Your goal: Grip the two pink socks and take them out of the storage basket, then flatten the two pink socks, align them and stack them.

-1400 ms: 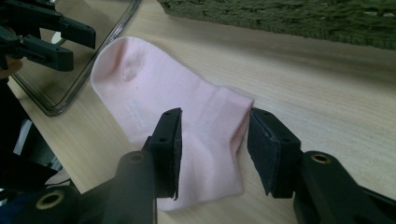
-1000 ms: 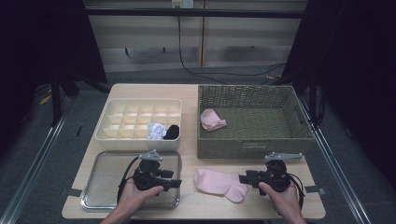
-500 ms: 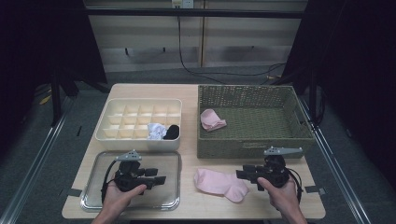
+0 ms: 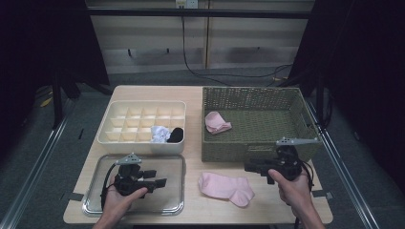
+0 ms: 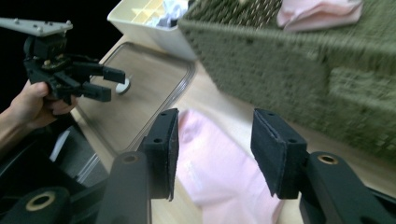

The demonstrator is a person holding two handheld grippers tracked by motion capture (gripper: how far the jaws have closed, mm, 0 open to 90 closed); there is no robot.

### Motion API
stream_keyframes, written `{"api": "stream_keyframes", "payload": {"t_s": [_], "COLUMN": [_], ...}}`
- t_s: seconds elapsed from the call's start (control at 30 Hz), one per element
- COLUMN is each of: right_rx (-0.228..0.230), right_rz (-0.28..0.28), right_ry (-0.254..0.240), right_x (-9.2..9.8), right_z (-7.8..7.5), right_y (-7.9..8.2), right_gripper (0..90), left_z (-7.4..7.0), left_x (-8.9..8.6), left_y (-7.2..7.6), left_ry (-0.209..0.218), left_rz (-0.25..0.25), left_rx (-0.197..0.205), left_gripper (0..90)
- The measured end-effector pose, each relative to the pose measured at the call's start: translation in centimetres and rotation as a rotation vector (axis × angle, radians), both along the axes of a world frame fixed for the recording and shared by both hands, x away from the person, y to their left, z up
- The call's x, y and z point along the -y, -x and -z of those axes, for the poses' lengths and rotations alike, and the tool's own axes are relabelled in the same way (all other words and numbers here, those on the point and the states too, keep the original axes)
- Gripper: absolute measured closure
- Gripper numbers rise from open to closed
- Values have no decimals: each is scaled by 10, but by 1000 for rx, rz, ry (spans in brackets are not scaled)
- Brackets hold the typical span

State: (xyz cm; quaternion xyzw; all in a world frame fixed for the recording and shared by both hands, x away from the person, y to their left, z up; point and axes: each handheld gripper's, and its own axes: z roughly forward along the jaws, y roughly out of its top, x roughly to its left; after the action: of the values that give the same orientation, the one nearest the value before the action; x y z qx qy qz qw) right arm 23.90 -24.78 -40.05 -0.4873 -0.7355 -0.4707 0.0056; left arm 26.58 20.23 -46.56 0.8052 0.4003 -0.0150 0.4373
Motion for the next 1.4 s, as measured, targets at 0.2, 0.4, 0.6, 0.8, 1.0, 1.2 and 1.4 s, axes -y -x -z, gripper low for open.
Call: {"api": "stream_keyframes", "payload": {"t_s": [0.2,0.4,0.6,0.8,1.0,1.2,1.4], "right_rx": [34,47,39,26,19,9,-9], "right_rz": [16,1,-13,-23,-26,-19,-6], "right_ry": [-6,19,26,43,55,70,95], "right_x": [0,-9,-16,-23,-33,-35,-33], "right_z": [-17,-23,-21,-22,-13,-13,-11], "right_y": [-13,-37,-53,-74,-89,-105,-120], "right_gripper": [504,501,500,491,482,480,478], "left_z": [0,1,3,2,3,3,4], "left_x": [-2,-2,-2,-4,-5,-6,-4], "left_y": [-1,0,0,1,-1,-1,-3], "left_ry": [6,7,6,12,14,18,16], "left_rz": [7,16,21,24,28,20,28], "left_rx": [-3,-11,-22,-19,-25,-23,-30], "left_gripper": [385,376,378,384,387,381,378]}}
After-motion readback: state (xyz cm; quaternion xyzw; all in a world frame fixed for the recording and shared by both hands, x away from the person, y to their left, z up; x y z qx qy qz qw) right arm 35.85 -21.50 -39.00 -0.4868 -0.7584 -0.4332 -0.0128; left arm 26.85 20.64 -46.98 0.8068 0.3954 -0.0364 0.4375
